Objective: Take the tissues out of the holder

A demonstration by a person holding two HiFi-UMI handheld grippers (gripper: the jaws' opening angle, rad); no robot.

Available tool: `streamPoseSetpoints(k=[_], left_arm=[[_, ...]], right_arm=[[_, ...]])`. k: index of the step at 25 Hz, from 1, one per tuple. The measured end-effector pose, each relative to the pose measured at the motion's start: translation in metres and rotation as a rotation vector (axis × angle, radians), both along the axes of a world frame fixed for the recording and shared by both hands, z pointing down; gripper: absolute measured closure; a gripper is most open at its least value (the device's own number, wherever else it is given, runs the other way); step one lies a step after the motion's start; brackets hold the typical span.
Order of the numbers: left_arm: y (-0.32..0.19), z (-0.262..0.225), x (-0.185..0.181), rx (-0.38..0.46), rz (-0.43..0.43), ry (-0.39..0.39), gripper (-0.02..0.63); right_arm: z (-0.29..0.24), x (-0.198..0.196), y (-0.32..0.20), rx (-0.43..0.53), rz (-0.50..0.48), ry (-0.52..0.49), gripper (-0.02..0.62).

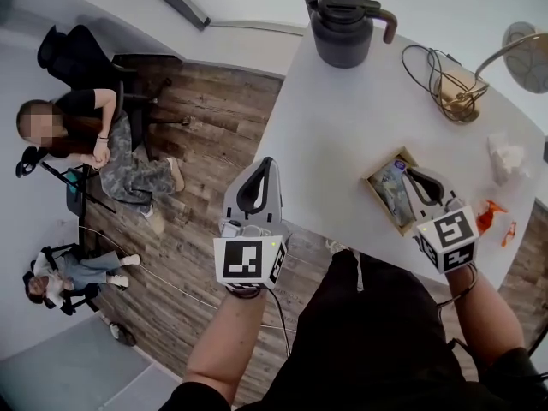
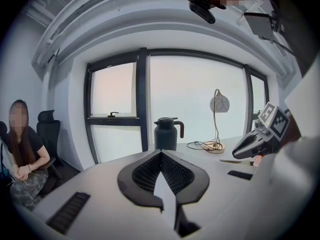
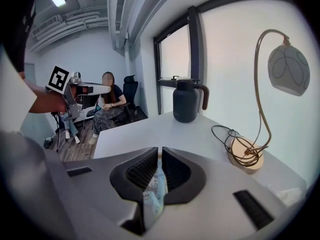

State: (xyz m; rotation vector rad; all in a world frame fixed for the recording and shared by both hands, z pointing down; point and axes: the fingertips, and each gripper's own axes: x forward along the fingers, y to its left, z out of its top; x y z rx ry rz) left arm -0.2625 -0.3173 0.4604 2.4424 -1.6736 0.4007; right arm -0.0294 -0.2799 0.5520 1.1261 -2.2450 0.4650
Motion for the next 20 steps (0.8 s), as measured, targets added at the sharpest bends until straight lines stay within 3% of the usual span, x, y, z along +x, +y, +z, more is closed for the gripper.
streamPoseSetpoints(k=[4,11,20], left_arm=[[-0.005,0.008,-0.005,-0.005,-0.013,0.005,0.603],[-0.013,0.02,-0.005,-0.021,-0.021,0.016,0.603],[-0.021,0.025,-0.01,-0.028,-0.034,0.031,0.603]], right_arm=[[0.017,-0.004,0.002,-0.052,-0.029,0.031,0.586],[0.045,-0.006,0.003,-0.124,-0.079,0.14,0.43],[0.06,-0.012,-0.004,-0.163,-0.091,0.227,0.403]])
